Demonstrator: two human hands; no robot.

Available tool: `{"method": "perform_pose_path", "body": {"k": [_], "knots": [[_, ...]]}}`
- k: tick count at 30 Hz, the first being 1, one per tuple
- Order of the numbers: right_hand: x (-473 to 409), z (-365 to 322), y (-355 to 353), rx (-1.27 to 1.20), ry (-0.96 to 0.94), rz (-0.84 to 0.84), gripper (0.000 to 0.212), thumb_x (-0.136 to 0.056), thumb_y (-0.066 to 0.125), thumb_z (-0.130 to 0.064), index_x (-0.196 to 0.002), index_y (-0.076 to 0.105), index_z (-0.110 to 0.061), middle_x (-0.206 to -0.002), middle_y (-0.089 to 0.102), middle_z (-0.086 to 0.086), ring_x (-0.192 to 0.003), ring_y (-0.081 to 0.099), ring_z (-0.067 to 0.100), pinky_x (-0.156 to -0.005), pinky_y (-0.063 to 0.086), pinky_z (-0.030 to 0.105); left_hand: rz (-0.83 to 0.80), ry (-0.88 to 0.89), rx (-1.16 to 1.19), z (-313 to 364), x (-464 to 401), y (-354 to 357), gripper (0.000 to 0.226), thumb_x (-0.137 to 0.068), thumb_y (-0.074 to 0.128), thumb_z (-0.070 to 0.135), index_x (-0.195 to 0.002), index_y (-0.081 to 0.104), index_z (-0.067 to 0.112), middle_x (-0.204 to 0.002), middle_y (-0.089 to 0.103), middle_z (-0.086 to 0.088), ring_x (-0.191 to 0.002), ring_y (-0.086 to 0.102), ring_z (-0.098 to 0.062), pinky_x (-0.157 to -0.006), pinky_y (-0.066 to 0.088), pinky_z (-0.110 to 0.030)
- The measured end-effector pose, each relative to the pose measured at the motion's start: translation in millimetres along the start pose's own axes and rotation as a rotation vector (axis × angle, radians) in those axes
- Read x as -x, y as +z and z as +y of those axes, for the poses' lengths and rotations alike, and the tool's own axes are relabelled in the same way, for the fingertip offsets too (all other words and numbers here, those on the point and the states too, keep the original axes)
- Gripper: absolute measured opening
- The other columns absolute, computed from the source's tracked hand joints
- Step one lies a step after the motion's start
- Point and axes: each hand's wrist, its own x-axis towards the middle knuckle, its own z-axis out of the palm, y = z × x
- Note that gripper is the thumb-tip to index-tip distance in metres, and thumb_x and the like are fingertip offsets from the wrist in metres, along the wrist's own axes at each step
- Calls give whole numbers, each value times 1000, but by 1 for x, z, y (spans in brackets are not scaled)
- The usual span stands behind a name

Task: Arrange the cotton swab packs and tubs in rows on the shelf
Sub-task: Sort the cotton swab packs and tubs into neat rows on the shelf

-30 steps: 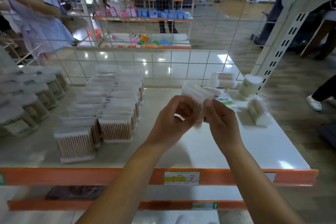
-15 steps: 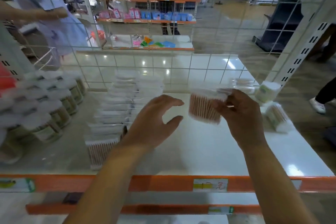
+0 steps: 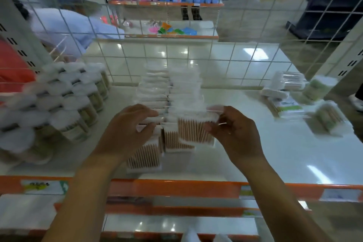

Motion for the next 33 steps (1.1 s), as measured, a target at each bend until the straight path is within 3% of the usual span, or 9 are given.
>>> {"method": "perform_pose_path", "body": {"k": [4,9,14,17,20,24,28,33], "knots": [[2,11,19,79,-47,15,35,-73,75,-6,-89,58,-32,-83,62,-13,-73,58,-1,-63,45,9,3,78,-22,-11,6,9,38,-79,47,35,-91,73,12,-91,67,-2,-87,60,-19,-79,48,-30],[12,41,40,315,-182,93,31,-69,68,-19,-99,64,-12,-100,51,-6,-77,50,0,-73,39,-1,47,159,-29,-19,7,18,35,-82,48,33,-89,74,10,-88,66,-3,-86,50,-10,-78,42,-23],[23,53,47,357,-215,141,58,-74,66,-18,-125,41,-31,-125,40,-5,-111,40,1,-84,35,-2,83,197,-21,-24,9,22,32,-82,51,32,-88,75,11,-88,67,-4,-85,51,-12,-76,44,-25],[23,59,49,407,-283,130,52,-75,63,-12,-120,46,-32,-128,40,-3,-114,42,6,-87,36,7,106,196,-21,-24,9,25,29,-82,53,31,-86,74,11,-89,66,-4,-86,51,-12,-76,45,-27],[24,61,50,385,-296,121,44,-73,63,-11,-110,50,-30,-120,42,-6,-106,46,7,-85,38,4,129,186,-45,-24,10,28,27,-83,52,29,-87,72,11,-90,64,-3,-87,50,-14,-76,45,-32],[24,62,49,305,-319,116,31,-77,61,-25,-107,53,-27,-118,43,-5,-103,49,7,-86,41,6,153,186,-72,-21,12,32,28,-85,50,29,-89,71,11,-90,62,-4,-88,50,-15,-75,42,-30],[22,64,50,277,-325,114,29,-77,61,-28,-105,55,-27,-118,44,-5,-101,51,9,-85,43,8,169,193,-71,-22,13,32,28,-85,50,28,-89,71,10,-90,62,-5,-87,51,-15,-75,43,-31],[22,63,46,349,-289,104,34,-76,59,-34,-110,53,-32,-120,44,-6,-109,47,13,-87,46,27,80,204,-92,-20,8,24,31,-84,48,31,-90,71,11,-90,63,-1,-87,49,-11,-75,44,-30]]}}
